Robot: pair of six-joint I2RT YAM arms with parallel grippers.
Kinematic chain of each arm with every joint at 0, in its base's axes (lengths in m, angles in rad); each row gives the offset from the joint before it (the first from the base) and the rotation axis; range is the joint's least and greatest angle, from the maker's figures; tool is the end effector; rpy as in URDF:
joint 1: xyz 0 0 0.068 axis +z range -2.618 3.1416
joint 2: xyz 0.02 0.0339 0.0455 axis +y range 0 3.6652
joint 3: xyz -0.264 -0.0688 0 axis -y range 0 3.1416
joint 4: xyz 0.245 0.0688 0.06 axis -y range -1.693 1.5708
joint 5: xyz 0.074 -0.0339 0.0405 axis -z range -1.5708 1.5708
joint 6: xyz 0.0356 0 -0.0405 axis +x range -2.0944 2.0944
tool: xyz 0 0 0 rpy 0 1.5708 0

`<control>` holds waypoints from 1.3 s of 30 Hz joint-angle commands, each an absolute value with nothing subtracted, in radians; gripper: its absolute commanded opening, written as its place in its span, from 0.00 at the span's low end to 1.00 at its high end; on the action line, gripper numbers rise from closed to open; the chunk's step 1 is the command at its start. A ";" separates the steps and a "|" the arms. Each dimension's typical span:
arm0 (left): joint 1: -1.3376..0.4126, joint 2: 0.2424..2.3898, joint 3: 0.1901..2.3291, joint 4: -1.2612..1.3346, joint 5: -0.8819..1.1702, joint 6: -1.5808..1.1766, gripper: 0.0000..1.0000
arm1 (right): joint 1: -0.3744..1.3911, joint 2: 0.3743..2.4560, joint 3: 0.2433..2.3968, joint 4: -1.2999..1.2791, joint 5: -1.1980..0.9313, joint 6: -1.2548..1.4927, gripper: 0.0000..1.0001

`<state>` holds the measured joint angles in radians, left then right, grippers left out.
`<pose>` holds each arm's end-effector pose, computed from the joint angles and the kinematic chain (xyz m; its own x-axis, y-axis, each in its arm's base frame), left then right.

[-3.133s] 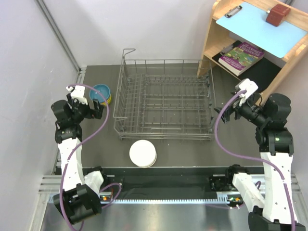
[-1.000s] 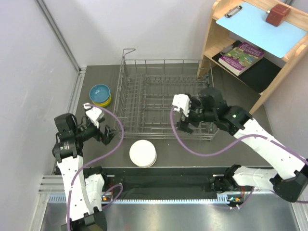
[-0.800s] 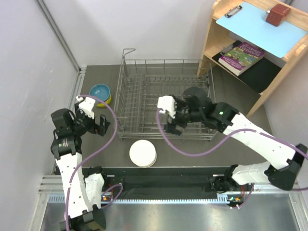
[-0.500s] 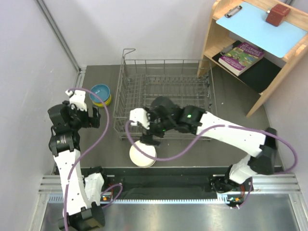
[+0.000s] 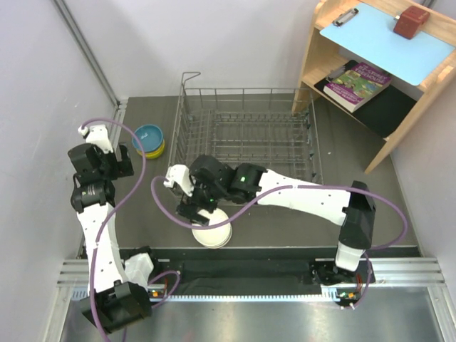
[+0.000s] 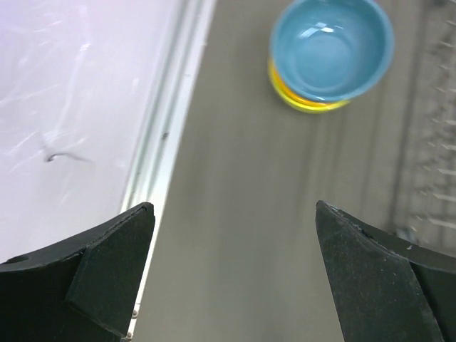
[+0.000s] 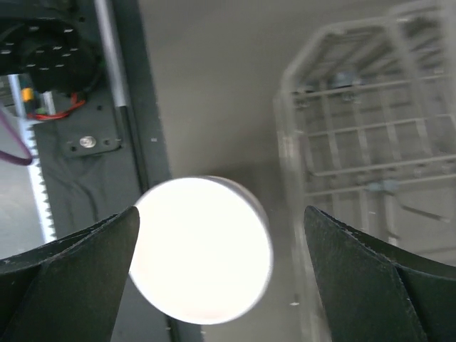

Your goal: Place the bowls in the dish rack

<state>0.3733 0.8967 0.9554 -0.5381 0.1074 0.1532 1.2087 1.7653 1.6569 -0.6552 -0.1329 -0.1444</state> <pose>0.1814 0.0670 0.3436 -0.4663 -0.0197 -0.8844 -0.2053 0.9749 0.0865 0.1373 0.3758 0.3301 -0.1042 -0.6776 -0.7280 -0.9861 0.1658 -0.0133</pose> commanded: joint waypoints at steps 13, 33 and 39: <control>0.411 0.922 0.991 -0.434 0.032 0.117 0.99 | 1.396 1.813 1.594 -0.568 0.033 -0.017 0.84; 0.413 0.939 0.983 -0.414 0.034 0.137 0.99 | 1.442 1.865 1.542 -0.522 0.158 0.080 0.56; 0.413 0.943 0.974 -0.405 0.035 0.141 0.99 | 1.465 1.864 1.532 -0.526 0.196 0.074 0.52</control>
